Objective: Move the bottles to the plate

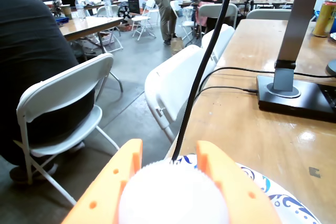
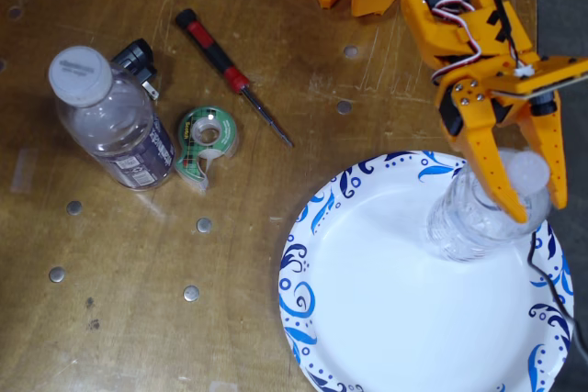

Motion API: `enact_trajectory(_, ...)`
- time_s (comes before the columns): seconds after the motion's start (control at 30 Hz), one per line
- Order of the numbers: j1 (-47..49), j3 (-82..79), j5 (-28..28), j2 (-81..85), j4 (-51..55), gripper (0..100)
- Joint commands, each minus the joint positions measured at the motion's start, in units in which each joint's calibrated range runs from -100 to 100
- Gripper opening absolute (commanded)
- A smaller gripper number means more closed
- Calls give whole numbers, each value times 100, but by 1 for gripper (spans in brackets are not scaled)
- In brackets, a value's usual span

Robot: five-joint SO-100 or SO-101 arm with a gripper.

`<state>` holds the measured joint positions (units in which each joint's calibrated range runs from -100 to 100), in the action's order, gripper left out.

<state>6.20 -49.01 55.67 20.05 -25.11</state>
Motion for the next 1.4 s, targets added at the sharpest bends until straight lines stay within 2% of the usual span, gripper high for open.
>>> enact_trajectory(0.0,0,-27,10,44,-48,14)
enact_trajectory(0.27,43,-27,15,44,-48,23)
enact_trajectory(0.53,43,27,156,61,-57,26)
enact_trajectory(0.97,453,72,359,69,-57,35)
enact_trajectory(1.37,-54,973,474,752,135,36)
